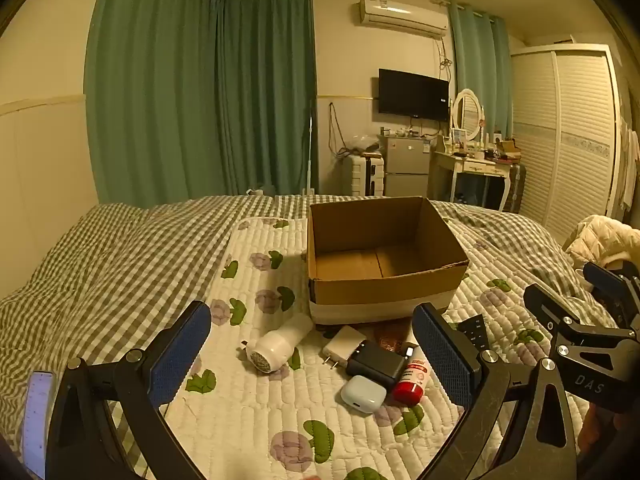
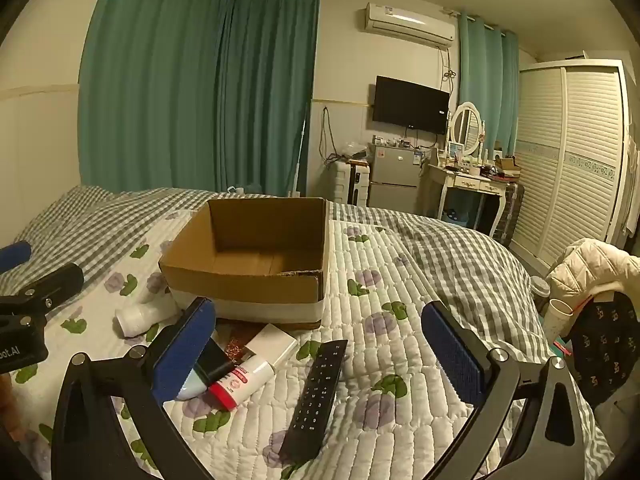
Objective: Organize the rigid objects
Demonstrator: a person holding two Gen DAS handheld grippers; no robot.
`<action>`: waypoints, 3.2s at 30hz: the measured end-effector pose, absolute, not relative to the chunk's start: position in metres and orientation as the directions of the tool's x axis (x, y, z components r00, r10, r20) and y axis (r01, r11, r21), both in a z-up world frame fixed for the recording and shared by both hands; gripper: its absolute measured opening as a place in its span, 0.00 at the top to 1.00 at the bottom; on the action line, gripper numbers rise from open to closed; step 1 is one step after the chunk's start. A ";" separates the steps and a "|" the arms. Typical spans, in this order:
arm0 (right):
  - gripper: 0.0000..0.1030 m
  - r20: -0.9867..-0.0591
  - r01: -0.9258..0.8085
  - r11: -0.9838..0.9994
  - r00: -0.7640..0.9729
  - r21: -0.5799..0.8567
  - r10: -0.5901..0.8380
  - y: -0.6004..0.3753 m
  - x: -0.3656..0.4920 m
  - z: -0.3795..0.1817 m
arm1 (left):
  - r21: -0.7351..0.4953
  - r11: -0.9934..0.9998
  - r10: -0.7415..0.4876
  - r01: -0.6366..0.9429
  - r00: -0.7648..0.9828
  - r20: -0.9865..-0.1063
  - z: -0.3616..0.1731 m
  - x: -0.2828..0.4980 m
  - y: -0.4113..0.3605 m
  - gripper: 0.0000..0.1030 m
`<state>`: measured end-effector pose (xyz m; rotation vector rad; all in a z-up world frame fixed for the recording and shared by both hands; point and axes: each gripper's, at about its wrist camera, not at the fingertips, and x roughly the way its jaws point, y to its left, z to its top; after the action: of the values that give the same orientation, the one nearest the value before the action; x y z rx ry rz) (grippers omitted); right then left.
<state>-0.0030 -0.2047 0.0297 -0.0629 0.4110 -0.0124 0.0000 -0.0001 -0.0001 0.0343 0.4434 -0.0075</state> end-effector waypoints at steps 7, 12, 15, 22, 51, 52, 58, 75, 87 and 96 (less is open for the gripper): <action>0.00 -0.408 -0.003 0.998 0.913 -0.062 -0.023 -0.205 -0.001 0.026 | 0.022 1.000 0.000 0.011 0.900 -0.435 0.000 0.001 0.000 0.00; 0.00 -0.416 -0.002 0.999 0.909 -0.054 -0.021 -0.207 -0.002 0.025 | 0.015 1.000 -0.001 0.008 0.898 -0.439 -0.007 0.003 -0.001 0.00; 0.00 -0.430 -0.003 0.999 0.903 -0.054 -0.020 -0.205 0.001 0.024 | 0.008 1.000 -0.003 0.007 0.899 -0.438 -0.007 0.002 0.002 0.00; 0.00 -0.436 -0.008 0.999 0.900 -0.051 -0.015 -0.205 0.002 0.023 | 0.011 1.000 -0.001 0.006 0.901 -0.434 -0.004 0.001 0.003 0.00; 0.00 -0.451 -0.026 0.998 0.893 -0.056 -0.002 -0.201 0.005 0.018 | 0.036 0.999 0.002 0.016 0.903 -0.429 -0.004 0.001 -0.002 0.00; 0.00 -0.451 -0.024 0.998 0.893 -0.057 -0.004 -0.200 0.005 0.018 | 0.038 0.999 0.002 0.015 0.903 -0.430 -0.004 0.001 -0.002 0.00; 0.00 -0.452 -0.026 0.998 0.892 -0.055 -0.002 -0.201 0.004 0.018 | 0.037 0.999 0.002 0.015 0.903 -0.430 -0.004 0.001 -0.002 0.00; 0.00 -0.457 -0.041 0.998 0.889 -0.055 0.011 -0.199 0.004 0.020 | 0.040 0.999 0.002 0.016 0.905 -0.426 -0.004 -0.001 -0.003 0.00; 0.05 -0.496 -0.061 0.995 0.868 -0.081 0.012 -0.191 0.005 0.035 | 0.038 0.999 0.003 0.013 0.917 -0.400 0.013 -0.011 -0.002 0.00; 0.10 -0.557 -0.104 0.989 0.830 -0.106 0.028 -0.187 0.018 0.038 | 0.027 1.000 0.001 0.011 0.907 -0.421 0.010 -0.008 0.000 0.00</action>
<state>0.0180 -0.1872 0.0382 -0.1345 0.5878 0.0704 -0.0077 -0.0004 0.0098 0.0290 0.4344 -0.0054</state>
